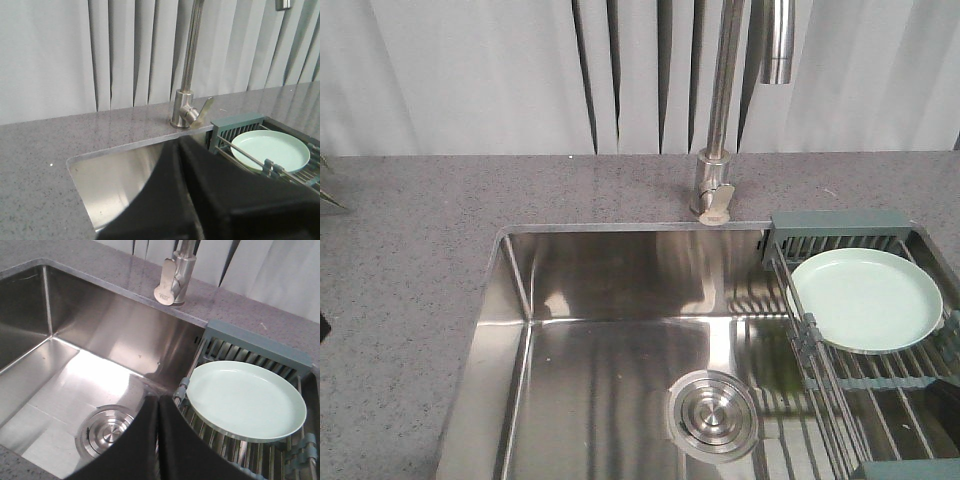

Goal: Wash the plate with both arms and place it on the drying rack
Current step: 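Reach the left gripper back to the faucet lever handle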

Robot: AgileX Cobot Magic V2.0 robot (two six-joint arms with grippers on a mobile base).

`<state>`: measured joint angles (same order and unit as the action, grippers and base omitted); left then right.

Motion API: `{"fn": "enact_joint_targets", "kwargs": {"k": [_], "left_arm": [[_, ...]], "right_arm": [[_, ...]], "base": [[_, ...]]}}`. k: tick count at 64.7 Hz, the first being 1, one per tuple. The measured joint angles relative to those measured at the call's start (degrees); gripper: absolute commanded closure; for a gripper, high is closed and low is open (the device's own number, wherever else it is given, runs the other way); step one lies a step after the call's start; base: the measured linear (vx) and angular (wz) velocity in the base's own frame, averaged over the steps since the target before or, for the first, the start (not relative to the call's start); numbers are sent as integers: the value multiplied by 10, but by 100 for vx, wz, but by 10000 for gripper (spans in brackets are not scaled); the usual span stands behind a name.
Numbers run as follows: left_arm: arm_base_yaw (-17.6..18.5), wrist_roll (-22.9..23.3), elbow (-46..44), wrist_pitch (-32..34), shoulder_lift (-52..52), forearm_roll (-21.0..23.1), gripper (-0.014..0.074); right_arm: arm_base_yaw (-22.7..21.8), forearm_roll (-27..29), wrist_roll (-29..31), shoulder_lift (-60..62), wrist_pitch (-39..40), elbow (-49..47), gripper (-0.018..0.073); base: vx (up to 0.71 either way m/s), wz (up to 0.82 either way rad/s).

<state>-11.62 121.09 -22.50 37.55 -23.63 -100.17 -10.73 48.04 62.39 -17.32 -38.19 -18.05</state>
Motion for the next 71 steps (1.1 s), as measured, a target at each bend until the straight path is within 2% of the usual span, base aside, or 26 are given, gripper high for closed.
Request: {"fn": "enact_joint_targets", "kwargs": {"k": [13, 22, 29, 34, 44, 57, 71], "left_arm": [[0, 0, -127, 25, -153, 5, 603], [0, -1, -226, 90, -304, 8, 603], [1, -1, -299, 154, -422, 26, 603], [12, -1, -356, 188, -505, 34, 603], [84, 1, -460, 224, -657, 40, 603], [190, 1, -564, 223, -789, 63, 603], [274, 1, -602, 155, -864, 85, 603]], "right_arm": [[0, 0, 0, 0, 5, 0, 561], [0, 0, 0, 0, 6, 0, 561], [0, 0, 0, 0, 6, 0, 561], [0, 0, 0, 0, 7, 0, 561], [0, 1, -1, 0, 7, 0, 561], [0, 1, -1, 0, 7, 0, 561], [0, 1, -2, 0, 7, 0, 561]], "base": [[0, 0], [0, 0], [0, 0], [0, 0], [0, 0], [0, 0], [0, 0]]}}
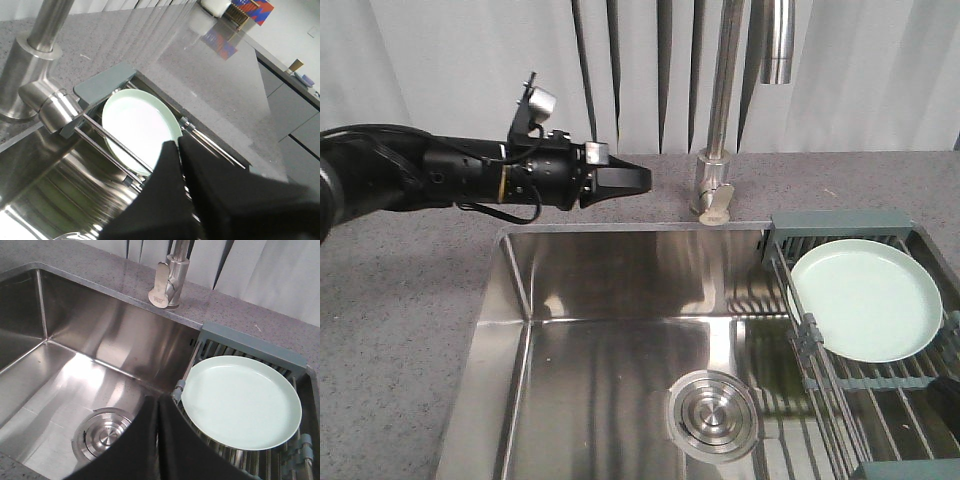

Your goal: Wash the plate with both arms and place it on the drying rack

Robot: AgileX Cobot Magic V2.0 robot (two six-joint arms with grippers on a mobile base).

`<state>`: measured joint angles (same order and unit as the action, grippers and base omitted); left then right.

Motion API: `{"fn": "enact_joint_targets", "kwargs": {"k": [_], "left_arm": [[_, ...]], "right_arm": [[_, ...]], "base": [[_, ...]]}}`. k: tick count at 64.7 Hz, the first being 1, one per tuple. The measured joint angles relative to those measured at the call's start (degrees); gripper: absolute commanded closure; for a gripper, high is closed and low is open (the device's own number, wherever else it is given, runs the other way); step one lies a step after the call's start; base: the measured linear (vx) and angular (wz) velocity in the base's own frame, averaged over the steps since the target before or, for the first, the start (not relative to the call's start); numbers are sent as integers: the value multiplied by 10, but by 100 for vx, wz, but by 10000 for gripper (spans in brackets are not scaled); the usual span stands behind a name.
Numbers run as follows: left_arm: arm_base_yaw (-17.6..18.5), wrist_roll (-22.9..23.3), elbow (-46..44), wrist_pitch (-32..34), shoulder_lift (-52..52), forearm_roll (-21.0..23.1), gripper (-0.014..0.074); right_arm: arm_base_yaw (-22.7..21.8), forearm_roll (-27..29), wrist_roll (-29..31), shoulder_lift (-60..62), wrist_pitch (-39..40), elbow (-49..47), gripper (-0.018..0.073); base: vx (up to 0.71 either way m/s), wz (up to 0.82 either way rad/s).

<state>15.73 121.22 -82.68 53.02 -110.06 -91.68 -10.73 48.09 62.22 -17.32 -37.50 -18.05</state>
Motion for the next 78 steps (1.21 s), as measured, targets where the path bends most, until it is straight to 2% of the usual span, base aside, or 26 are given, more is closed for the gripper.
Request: {"fn": "enact_joint_targets", "kwargs": {"k": [13, 28, 67, 78], "left_arm": [[49, 0, -2, -67, -38, 41, 603], [78, 0, -64, -77, -102, 75, 603], [106, 0, -175, -77, -223, 171, 603], [106, 0, -200, -81, -239, 176, 603]], "right_arm": [[0, 0, 0, 0, 0, 0, 561], [0, 0, 0, 0, 0, 0, 561], [0, 0, -1, 0, 0, 0, 561], [0, 0, -1, 0, 0, 0, 561]], "base": [[0, 0], [0, 0], [0, 0], [0, 0]]}}
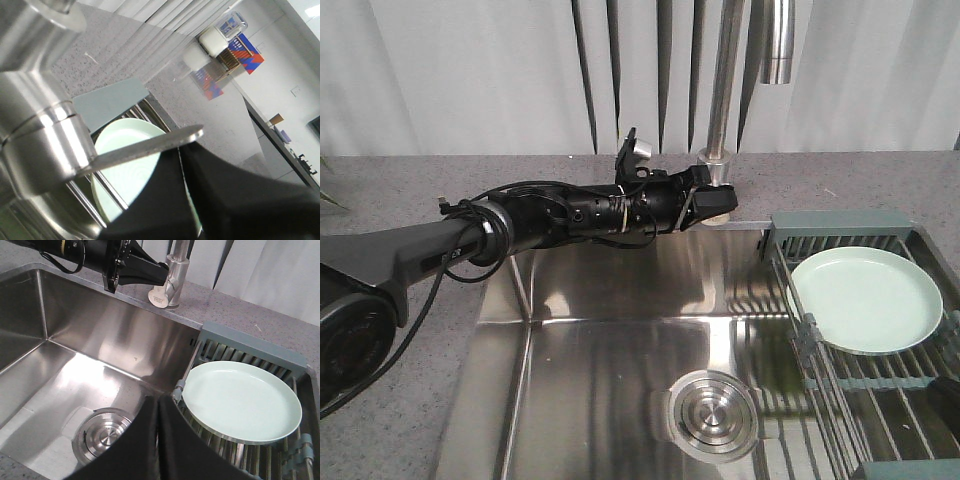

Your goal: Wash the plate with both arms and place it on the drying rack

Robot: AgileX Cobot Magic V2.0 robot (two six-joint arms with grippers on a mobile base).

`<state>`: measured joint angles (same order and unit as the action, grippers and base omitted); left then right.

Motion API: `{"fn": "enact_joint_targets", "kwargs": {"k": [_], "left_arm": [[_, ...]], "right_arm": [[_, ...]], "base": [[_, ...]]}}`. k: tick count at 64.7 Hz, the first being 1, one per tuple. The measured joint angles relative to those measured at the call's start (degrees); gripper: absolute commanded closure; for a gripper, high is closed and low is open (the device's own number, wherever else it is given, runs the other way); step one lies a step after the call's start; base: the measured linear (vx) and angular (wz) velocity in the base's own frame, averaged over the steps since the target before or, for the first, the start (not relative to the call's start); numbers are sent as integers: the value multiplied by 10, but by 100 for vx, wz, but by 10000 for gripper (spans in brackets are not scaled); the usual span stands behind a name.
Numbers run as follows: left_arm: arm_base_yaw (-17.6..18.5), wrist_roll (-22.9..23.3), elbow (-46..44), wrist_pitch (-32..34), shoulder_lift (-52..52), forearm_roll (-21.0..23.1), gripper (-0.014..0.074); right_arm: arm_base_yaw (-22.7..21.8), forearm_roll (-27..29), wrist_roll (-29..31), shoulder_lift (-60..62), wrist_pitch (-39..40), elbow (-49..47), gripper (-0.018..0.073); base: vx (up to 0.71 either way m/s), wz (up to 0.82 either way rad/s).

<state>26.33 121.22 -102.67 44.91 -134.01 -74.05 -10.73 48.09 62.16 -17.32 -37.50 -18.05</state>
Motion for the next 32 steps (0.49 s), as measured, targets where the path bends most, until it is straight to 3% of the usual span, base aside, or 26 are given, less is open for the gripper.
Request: {"fn": "enact_joint_targets", "kwargs": {"k": [32], "left_arm": [[5, 0, -37, -46, -5, 15, 603]], "right_arm": [[0, 0, 0, 0, 1, 0, 561]], "base": [[0, 0]]}}
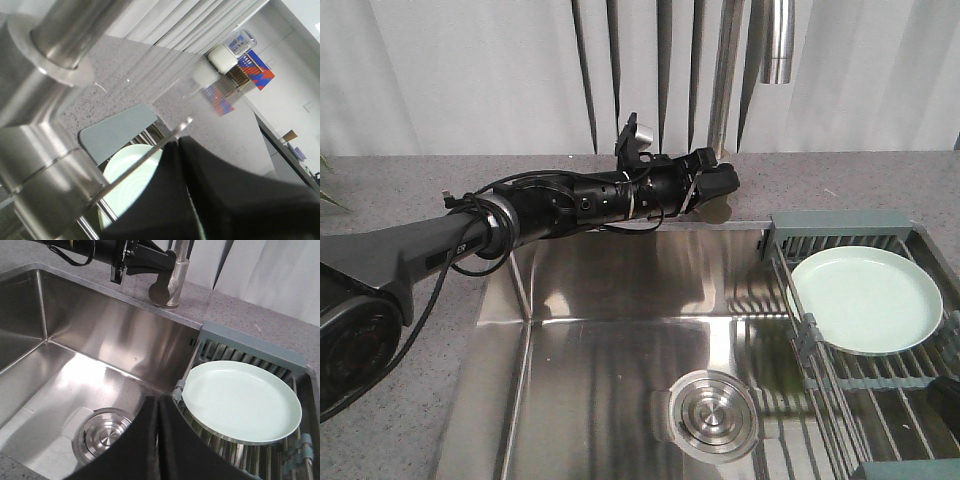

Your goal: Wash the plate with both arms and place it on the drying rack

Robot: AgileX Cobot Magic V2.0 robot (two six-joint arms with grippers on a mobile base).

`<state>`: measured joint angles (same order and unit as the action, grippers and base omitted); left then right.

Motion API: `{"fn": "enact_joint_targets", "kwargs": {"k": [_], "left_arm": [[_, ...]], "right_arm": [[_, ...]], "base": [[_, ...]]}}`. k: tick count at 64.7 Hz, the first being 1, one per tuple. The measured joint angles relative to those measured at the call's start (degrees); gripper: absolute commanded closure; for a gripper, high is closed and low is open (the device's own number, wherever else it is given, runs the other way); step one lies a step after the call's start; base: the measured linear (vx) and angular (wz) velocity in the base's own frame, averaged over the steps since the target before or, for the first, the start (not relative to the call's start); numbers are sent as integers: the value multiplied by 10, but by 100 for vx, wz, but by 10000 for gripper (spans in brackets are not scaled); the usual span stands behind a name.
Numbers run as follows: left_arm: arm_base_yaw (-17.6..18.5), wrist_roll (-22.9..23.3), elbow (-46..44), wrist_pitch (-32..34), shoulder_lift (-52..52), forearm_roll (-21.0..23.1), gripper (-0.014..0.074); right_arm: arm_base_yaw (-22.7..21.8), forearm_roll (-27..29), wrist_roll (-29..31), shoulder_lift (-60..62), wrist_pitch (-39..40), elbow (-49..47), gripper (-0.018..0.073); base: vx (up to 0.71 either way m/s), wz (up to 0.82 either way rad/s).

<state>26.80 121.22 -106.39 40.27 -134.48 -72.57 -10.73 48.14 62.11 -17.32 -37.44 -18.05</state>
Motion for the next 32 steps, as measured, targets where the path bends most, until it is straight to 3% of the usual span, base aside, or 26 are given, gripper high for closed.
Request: {"fn": "enact_joint_targets", "kwargs": {"k": [21, 32], "left_arm": [[0, 0, -23, -2, 0, 15, 603], [-1, 0, -23, 55, 0, 14, 603]], "right_arm": [[0, 0, 0, 0, 5, 0, 561], [0, 0, 0, 0, 5, 0, 561]], "base": [[0, 0], [0, 0]]}}
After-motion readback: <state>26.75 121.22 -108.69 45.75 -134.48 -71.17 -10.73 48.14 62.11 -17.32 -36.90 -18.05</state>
